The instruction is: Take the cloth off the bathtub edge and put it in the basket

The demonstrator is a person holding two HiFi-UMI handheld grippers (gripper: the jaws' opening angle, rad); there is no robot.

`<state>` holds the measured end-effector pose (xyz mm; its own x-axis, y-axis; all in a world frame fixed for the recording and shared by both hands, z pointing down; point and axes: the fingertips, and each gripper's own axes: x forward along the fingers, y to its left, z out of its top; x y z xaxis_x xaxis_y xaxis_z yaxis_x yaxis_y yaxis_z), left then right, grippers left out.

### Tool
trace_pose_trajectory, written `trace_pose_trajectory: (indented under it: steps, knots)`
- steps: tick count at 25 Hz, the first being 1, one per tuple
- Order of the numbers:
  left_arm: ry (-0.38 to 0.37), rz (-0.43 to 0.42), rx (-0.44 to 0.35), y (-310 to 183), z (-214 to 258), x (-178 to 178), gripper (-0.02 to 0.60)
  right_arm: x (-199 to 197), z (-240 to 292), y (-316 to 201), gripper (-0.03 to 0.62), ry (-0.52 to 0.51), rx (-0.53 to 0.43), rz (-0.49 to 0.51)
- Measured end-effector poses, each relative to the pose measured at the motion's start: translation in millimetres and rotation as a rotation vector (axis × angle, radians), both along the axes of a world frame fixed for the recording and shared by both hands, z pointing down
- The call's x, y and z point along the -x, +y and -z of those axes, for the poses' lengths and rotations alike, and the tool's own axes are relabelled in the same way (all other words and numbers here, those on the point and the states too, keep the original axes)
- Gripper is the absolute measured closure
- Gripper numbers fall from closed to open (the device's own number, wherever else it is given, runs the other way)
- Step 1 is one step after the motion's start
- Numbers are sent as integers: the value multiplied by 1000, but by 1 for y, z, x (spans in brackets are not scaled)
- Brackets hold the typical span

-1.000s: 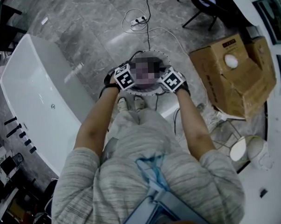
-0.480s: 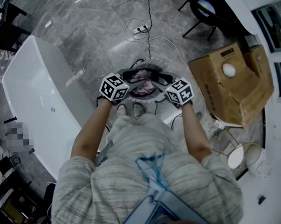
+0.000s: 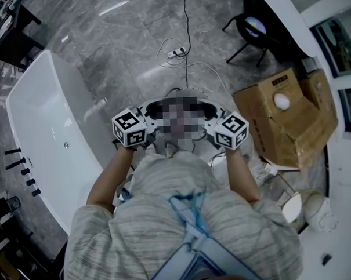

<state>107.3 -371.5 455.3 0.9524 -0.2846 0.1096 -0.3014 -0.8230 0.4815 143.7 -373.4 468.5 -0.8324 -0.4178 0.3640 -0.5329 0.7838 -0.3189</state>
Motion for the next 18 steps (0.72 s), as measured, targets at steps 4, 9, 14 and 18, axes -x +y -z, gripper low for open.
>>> trace_pose_trajectory:
  steps: [4,9,14,18]
  knots:
    - [14,20,-63,9,24,11,347,15,26,10,399,15,-90,59]
    - [11,27,-109,19,37,23,458,23,44,19,589,4,-151,57]
    - [54,2,-157,38,55,30,578,32,59,39,589,-36,-195,80]
    - [63,36,-132,47,65,40,578,44,78,41,589,-64,-265,66]
